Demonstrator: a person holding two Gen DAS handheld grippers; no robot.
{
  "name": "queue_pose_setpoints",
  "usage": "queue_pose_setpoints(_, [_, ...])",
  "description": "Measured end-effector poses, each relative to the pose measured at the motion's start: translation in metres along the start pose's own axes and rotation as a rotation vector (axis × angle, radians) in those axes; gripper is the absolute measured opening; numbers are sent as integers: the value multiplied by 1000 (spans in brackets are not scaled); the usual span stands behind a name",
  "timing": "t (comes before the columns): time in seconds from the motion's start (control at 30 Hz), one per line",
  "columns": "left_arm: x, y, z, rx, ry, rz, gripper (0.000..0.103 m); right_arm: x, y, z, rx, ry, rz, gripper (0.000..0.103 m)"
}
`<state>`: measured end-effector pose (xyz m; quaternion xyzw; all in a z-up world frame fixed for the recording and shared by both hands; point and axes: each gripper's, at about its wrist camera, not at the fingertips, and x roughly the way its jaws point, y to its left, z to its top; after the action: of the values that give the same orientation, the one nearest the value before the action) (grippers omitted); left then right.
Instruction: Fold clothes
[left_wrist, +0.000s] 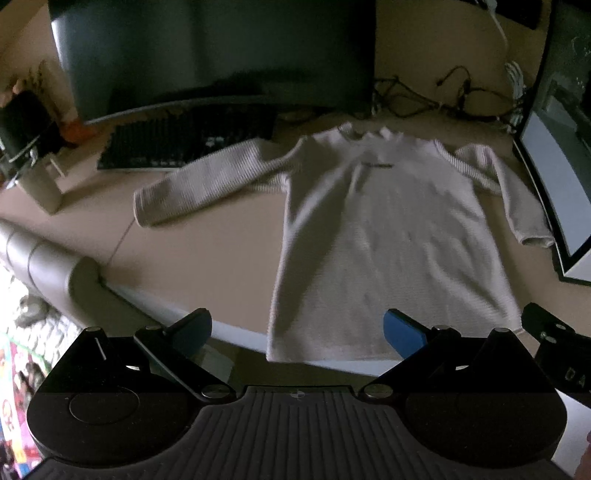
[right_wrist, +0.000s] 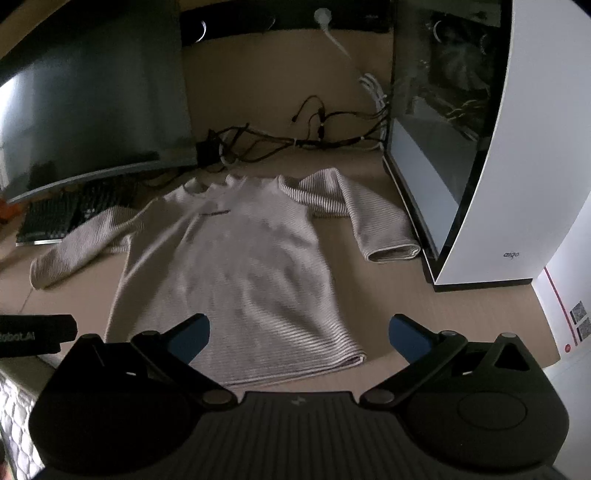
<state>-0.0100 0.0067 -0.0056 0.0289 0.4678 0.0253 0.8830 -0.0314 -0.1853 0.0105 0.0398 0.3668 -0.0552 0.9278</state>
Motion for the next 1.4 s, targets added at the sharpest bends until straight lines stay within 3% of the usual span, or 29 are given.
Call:
queue_pose_setpoints(0.2, [-1,12,-22,-35,57,1,102,-2,-1,-12,-18,27,60,103])
queue_pose_setpoints(0.4, [-4,27,-41,-59,104,-18,102,-2,2,-29,10,80,44,103])
queue_pose_setpoints(0.63, [-26,50,-57,50,54,-79,102,-39,24,-59,63,44,-94,103])
queue_pose_setpoints(0.73, [-38,60,-66,88,10,-99,102,-65,40,-72,93,19,-114,103])
queue_pose_setpoints(0.87, [-55,72,-79,111,-25,-138,102,-93,61,-89,62,-16,-230,103])
queue_pose_setpoints(1.07, [-65,77,-105,65,-114,-122,102,-123,53,-103,50,-105,-149,103])
queue_pose_setpoints(1.13, [-66,70,-114,23,-104,-85,102,-122,46,-104,59,-104,-132,103])
queue_pose_setpoints(1.27, [-65,63,-129,19,-65,-125,102,-121,31,-107,77,-100,-99,103])
queue_pose_setpoints(1.4, [-66,58,-136,3,-79,-65,102,-119,16,-110,94,-97,-66,103])
